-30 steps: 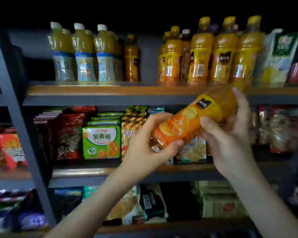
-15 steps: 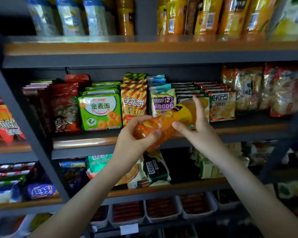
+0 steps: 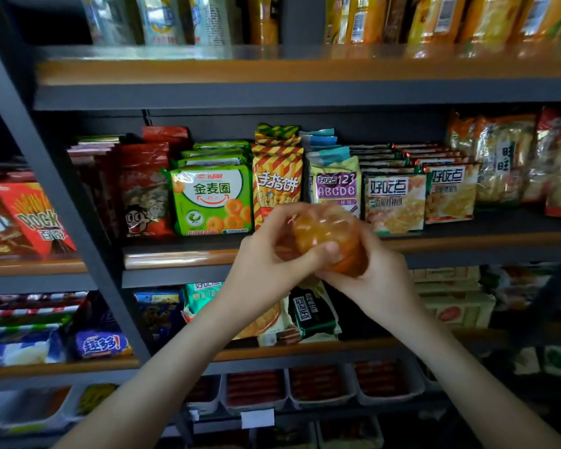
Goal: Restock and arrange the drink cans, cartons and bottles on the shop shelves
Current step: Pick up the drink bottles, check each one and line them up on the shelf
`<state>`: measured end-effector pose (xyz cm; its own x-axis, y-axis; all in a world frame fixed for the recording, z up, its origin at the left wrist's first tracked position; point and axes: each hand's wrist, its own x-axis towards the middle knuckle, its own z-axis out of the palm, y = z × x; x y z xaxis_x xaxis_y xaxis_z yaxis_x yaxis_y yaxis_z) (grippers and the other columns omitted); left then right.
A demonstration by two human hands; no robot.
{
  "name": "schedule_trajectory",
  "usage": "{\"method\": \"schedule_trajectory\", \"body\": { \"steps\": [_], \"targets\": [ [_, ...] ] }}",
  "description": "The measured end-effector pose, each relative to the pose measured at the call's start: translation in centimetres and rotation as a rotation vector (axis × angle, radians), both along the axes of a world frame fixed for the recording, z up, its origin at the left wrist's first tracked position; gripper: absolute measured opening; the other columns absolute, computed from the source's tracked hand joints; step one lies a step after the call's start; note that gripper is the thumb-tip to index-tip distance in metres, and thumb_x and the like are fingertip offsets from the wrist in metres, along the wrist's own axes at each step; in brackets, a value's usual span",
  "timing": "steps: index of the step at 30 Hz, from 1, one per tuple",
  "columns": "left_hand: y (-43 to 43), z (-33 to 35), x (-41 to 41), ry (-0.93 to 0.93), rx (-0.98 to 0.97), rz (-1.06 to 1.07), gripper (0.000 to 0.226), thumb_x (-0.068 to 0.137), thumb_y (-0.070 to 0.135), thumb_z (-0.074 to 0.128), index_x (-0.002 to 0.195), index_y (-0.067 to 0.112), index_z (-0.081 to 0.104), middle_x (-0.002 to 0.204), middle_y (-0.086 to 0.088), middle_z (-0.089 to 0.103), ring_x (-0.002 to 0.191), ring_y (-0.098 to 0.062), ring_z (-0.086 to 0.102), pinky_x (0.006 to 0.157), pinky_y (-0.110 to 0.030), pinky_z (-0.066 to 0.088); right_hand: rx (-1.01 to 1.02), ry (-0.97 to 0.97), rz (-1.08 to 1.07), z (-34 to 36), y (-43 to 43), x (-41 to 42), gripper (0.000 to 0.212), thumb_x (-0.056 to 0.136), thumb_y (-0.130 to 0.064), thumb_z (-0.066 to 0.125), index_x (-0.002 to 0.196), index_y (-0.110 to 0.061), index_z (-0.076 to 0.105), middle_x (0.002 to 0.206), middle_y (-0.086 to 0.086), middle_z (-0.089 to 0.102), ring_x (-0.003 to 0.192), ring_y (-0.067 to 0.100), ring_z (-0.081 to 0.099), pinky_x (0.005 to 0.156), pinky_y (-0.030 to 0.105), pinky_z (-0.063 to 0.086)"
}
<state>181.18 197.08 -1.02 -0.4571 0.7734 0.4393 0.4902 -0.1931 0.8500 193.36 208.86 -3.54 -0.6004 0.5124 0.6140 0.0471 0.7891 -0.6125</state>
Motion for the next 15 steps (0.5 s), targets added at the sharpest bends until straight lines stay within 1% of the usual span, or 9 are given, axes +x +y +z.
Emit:
{"method": "schedule_trajectory", "body": {
  "steps": [1,2,4,6,8,10,12,13,15],
  "targets": [
    [0.0,-0.2,0.0,0.049,0.018,-0.046,0.056,0.072,0.049,0.071,0.124,0.035,0.054,0.105,0.013,0.070,0.102,-0.005,0.066,0.089,-0.031,0.055,-0.132,0.025,0.054,0.3,-0.1,0.2,0.057,0.068,-0.042,0.078,0.116,-0.041,0.049,0.101,-0.025,0.061,0.090,-0.020,0.055,0.076,0.002,0.042],
    [0.1,-0.6,-0.1,0.116,0.026,-0.081,0.062,0.077,0.043,0.071,0.134,0.031,0.049,0.117,0.012,0.066,0.111,-0.006,0.062,0.095,-0.032,0.052,-0.257,0.046,0.099,0.4,0.0,0.3,0.054,0.064,-0.043,0.078,0.110,-0.043,0.050,0.097,-0.025,0.063,0.090,-0.018,0.058,0.076,0.004,0.044],
    [0.4,-1.8,-0.3,0.228,0.007,-0.134,0.075,0.083,0.033,0.071,0.148,0.027,0.033,0.136,0.008,0.056,0.127,-0.008,0.052,0.104,-0.035,0.046,-0.484,0.096,0.191,0.1,0.4,0.3,0.050,0.061,-0.034,0.079,0.105,-0.038,0.057,0.094,-0.017,0.071,0.092,-0.006,0.065,0.077,0.013,0.049],
    [0.6,-2.9,-0.5,0.296,-0.078,-0.177,0.091,0.084,0.030,0.074,0.154,0.034,0.016,0.146,0.007,0.047,0.133,-0.008,0.046,0.107,-0.038,0.043,-0.675,0.197,0.309,-0.2,0.6,0.2,0.046,0.061,-0.020,0.077,0.104,-0.028,0.062,0.093,-0.012,0.074,0.091,0.003,0.069,0.074,0.018,0.052],
    [0.7,-3.6,-0.2,0.343,-0.213,-0.199,0.105,0.082,0.032,0.076,0.150,0.050,-0.002,0.147,0.006,0.045,0.130,-0.009,0.049,0.103,-0.036,0.045,-0.822,0.273,0.378,-0.5,0.6,0.1,0.043,0.062,-0.012,0.072,0.103,-0.021,0.063,0.091,-0.008,0.075,0.089,0.007,0.070,0.071,0.019,0.053],
    [0.7,-4.3,0.1,0.353,-0.259,-0.161,0.111,0.082,0.032,0.077,0.143,0.060,-0.011,0.142,0.006,0.050,0.121,-0.012,0.056,0.097,-0.033,0.049,-0.879,0.280,0.414,-0.4,0.6,0.1,0.042,0.064,-0.008,0.071,0.104,-0.018,0.062,0.092,-0.005,0.075,0.089,0.010,0.071,0.071,0.020,0.054],
    [1.0,-4.8,0.1,0.352,-0.221,-0.096,0.111,0.081,0.031,0.077,0.141,0.063,-0.010,0.132,0.007,0.058,0.110,-0.009,0.061,0.090,-0.026,0.051,-0.897,0.274,0.435,-0.6,0.8,0.1,0.047,0.064,-0.002,0.080,0.104,-0.016,0.061,0.092,-0.005,0.075,0.089,0.010,0.071,0.072,0.021,0.055],
    [1.0,-4.9,0.2,0.358,-0.203,-0.070,0.111,0.080,0.030,0.078,0.141,0.064,-0.009,0.127,0.008,0.061,0.106,-0.006,0.062,0.086,-0.020,0.050,-0.905,0.260,0.443,-0.6,0.9,0.1,0.048,0.064,0.000,0.080,0.105,-0.016,0.061,0.093,-0.004,0.075,0.090,0.010,0.071,0.073,0.021,0.055],
    [1.1,-5.0,0.2,0.361,-0.171,-0.035,0.109,0.078,0.029,0.079,0.141,0.065,-0.003,0.120,0.010,0.063,0.100,-0.002,0.061,0.078,-0.011,0.048,-0.882,0.205,0.441,-0.7,1.4,0.1,0.049,0.065,-0.009,0.080,0.108,-0.019,0.058,0.096,-0.009,0.075,0.093,0.008,0.070,0.075,0.020,0.054]
  ]
}}
